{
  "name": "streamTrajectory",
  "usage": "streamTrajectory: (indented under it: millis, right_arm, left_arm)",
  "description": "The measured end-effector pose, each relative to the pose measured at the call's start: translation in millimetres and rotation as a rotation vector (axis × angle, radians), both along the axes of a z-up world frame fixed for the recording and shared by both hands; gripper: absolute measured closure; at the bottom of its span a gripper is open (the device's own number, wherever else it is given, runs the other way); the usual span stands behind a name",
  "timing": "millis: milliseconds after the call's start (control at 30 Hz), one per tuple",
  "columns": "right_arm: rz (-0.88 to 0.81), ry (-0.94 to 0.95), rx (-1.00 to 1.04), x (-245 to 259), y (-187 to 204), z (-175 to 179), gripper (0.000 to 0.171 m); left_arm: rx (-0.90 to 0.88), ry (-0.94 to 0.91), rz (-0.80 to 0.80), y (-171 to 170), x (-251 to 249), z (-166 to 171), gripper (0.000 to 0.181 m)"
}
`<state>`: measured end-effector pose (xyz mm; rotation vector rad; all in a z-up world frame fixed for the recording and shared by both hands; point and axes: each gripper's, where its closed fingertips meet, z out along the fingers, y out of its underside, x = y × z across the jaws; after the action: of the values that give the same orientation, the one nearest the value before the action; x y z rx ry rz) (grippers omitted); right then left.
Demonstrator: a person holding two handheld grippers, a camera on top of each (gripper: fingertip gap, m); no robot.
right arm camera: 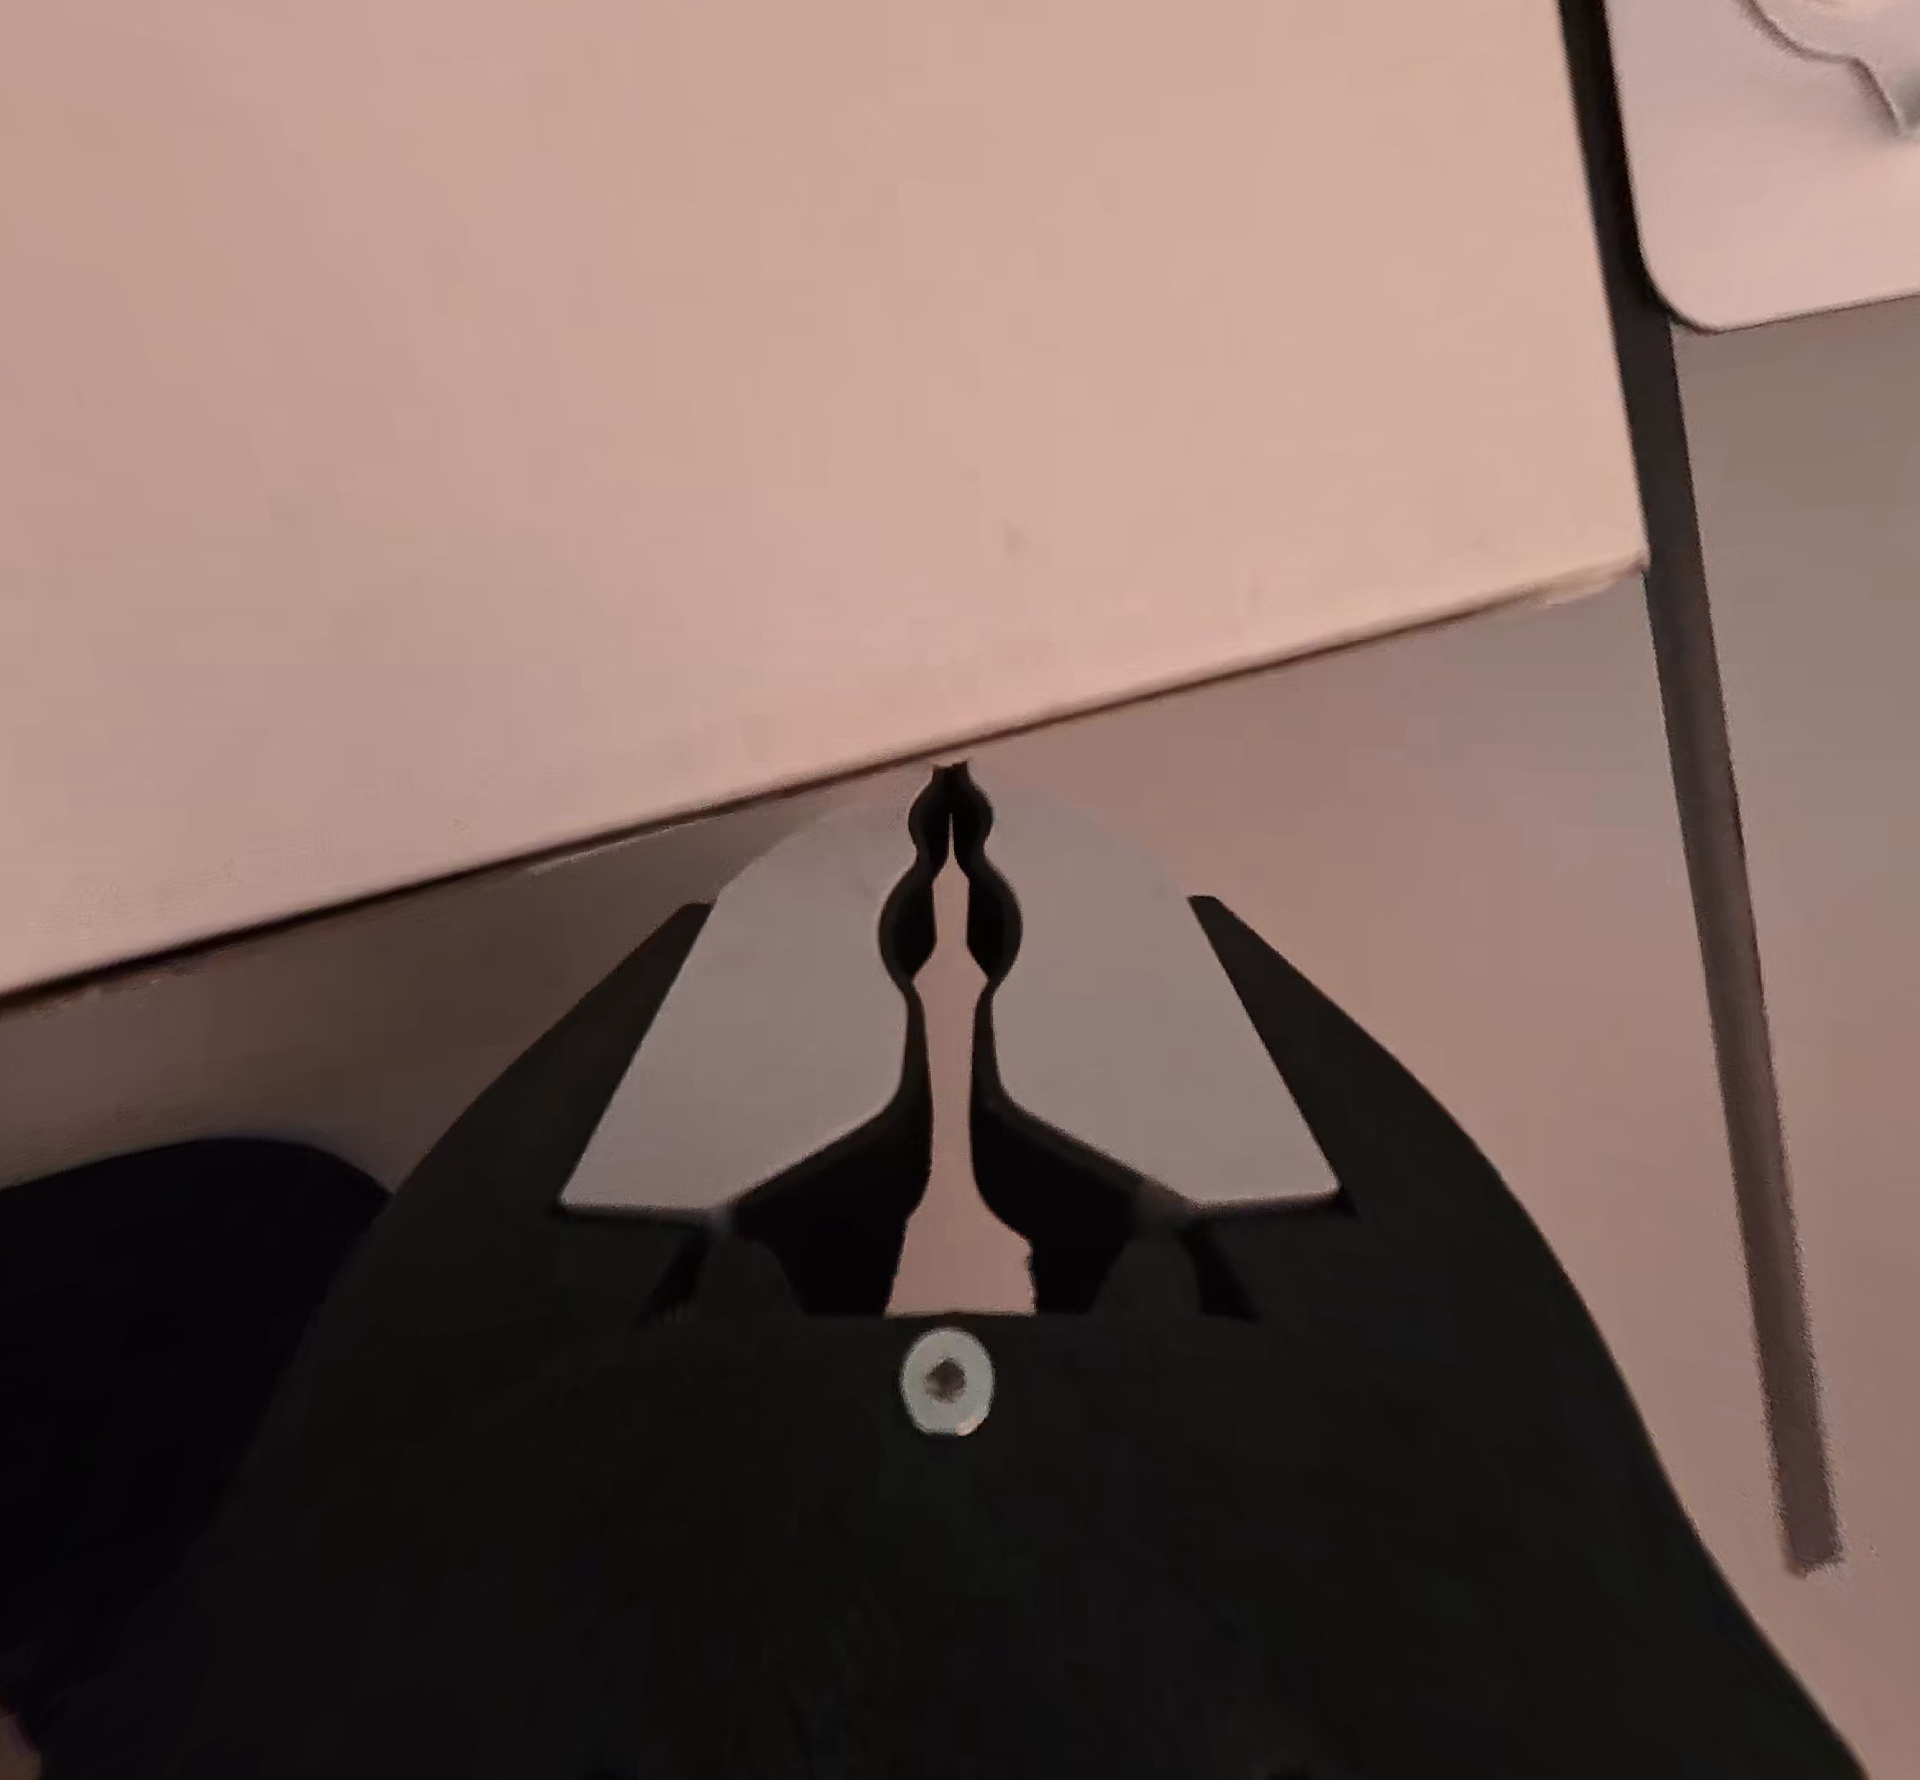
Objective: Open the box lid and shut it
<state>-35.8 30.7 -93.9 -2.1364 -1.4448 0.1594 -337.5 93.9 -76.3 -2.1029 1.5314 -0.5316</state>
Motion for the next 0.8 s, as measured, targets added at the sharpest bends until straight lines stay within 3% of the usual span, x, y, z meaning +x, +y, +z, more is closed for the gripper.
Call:
streamTrajectory:
  millis: [33,133,300,467,600,800]
  right_arm:
    - [-0.001,-0.065,0.016,1.4,2.2,-0.8,0.171]
    - [-0.019,-0.121,-0.026,5.7,-5.2,-0.5,0.17]
    - [0.024,-0.006,-0.297,-0.7,-66.5,11.3,0.17]
    - [0.093,-0.048,-0.532,-12.2,-115.5,7.5,0.17]
    - [0.135,-0.052,-0.559,-21.3,-119.0,7.8,0.17]
    - [0.16,-0.013,-0.578,-21.2,-125.6,12.9,0.17]
  left_arm:
    - [0.028,0.031,-0.004,2.0,2.0,-2.2,0.181]
    - [0.076,0.096,-0.018,5.4,3.0,-4.2,0.181]
    - [-0.158,0.142,-0.059,-27.0,-17.7,-4.0,0.181]
    - [-0.302,0.34,-0.164,-69.0,-45.9,-18.2,0.181]
    - [-0.341,0.343,-0.251,-90.4,-27.3,-16.4,0.181]
    - [-0.304,0.306,-0.28,-96.2,-20.7,-4.7,0.181]
